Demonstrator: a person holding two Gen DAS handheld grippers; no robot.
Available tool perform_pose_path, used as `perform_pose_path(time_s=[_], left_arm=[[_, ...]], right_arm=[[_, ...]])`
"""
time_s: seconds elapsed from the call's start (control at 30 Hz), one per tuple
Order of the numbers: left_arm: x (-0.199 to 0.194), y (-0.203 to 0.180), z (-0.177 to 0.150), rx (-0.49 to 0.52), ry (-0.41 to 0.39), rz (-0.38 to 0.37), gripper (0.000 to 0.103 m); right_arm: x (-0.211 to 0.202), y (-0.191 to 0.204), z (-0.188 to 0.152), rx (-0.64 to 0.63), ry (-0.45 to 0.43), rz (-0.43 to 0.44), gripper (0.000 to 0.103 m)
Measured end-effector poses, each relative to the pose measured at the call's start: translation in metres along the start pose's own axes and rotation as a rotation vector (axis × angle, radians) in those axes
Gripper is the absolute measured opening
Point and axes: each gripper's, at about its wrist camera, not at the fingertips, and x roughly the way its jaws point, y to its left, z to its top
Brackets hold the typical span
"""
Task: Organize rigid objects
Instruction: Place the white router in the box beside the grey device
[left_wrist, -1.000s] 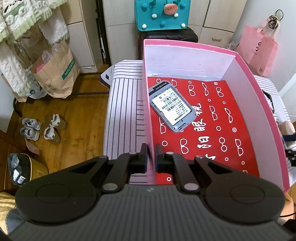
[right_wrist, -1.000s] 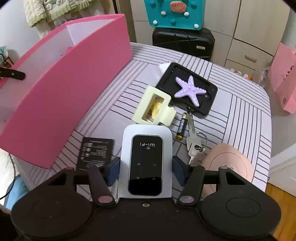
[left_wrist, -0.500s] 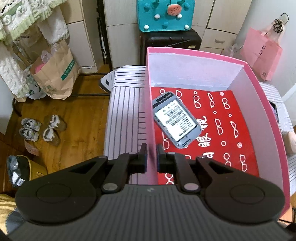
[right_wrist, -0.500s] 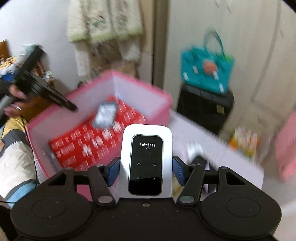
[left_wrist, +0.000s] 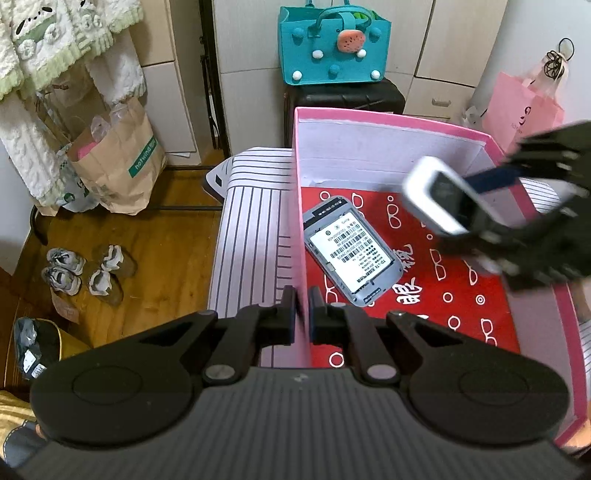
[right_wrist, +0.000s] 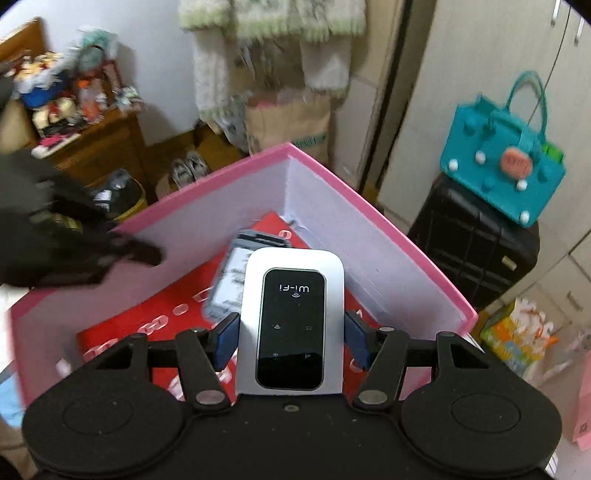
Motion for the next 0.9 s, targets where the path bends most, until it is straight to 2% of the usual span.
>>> perform_pose_path(time_s=[0.13,0.33,0.47,0.6,0.7,0.9], left_arm=[[0.000,0.000,-0.002,-0.013,-0.012,-0.001,0.006],[-0.001,0.000,-0.003,-0.005,-0.017,-0.003,0.006],[-0.002,-0.001,-0.005,0.001,-0.026,-0.002,0.006],[-0.003,-0.002,-0.007,0.000,-0.039,-0.002,0.006],[-0.004,0.000,-0.007,-0.013,-0.047,-0.009,0.006],[-0.005,-0.001,-0.010,-0.029,-0.063,-0.006,0.006]], right_arm=[[0.033,-0.010,0.017,0.024,0.069,-0.003,0.065],[0.057,-0.011,0.023,0.075,0.142,-0.023,0.065],[0.055,-0.017,0.020,0.128,0.134,0.019,0.069],[0.017,-0.028,0.007,0.182,0.038,0.068,0.069],[-0.029,-0.035,-0.013,0.212,-0.043,0.113,0.069],[-0.103,-0.057,-0.073,0.244,-0.145,0.070,0.069]])
